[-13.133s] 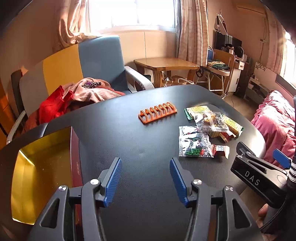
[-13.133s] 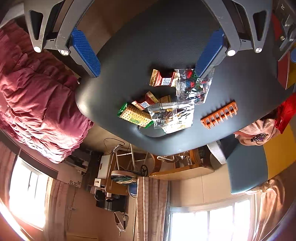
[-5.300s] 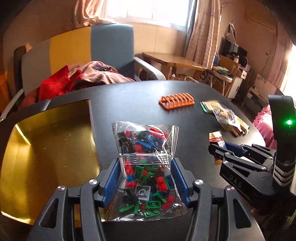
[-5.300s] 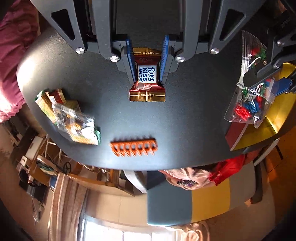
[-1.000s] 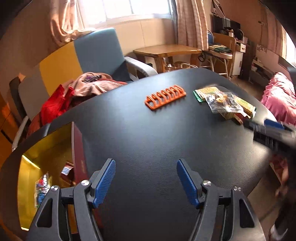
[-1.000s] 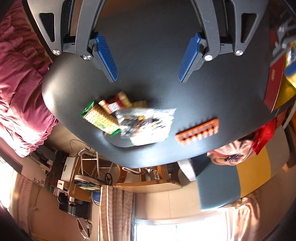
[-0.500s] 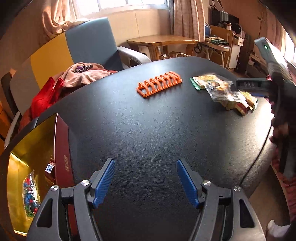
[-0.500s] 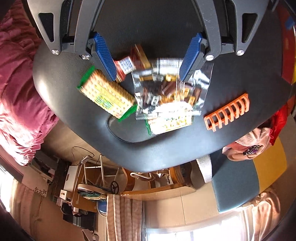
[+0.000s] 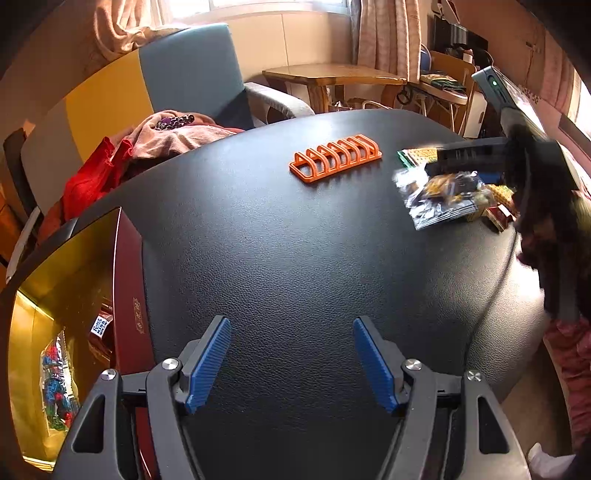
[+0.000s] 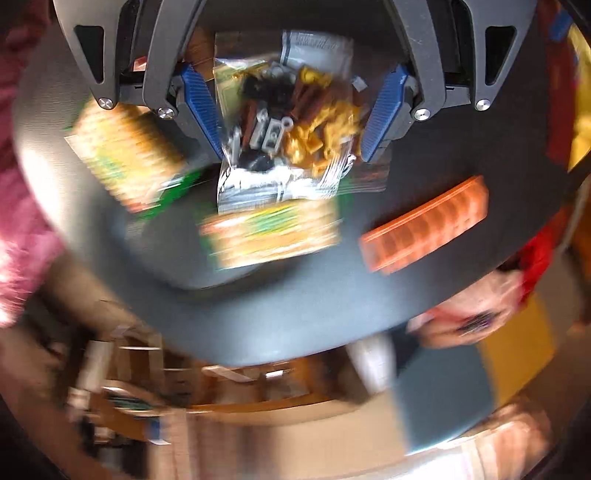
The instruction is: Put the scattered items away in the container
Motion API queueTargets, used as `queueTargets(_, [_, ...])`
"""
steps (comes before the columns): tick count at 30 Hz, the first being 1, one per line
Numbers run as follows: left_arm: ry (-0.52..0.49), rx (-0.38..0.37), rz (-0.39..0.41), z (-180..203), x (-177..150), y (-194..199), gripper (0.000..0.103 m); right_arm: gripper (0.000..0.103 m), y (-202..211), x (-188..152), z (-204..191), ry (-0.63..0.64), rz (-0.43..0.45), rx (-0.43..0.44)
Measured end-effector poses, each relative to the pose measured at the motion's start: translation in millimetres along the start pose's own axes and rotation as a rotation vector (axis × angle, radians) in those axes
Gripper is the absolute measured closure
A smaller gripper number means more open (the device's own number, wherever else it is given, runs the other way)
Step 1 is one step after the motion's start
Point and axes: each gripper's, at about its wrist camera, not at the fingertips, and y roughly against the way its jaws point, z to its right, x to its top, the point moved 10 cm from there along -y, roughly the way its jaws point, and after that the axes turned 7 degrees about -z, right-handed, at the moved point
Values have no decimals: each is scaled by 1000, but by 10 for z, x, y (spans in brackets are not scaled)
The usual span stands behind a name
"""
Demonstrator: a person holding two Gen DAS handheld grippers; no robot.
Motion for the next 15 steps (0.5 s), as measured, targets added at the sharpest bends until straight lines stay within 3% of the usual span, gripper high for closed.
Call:
queueTargets(3, [13,-9,4,-56,1,12,33,27,48,-237,-333,103,-15,45])
queueTargets(6, [18,-7,8,-104,5,24,33,28,156,-426,-470,112,-6,90])
queueTargets(15, [-15,-53,17,22,101,65,33,28,420,-805,-251,33,23,76])
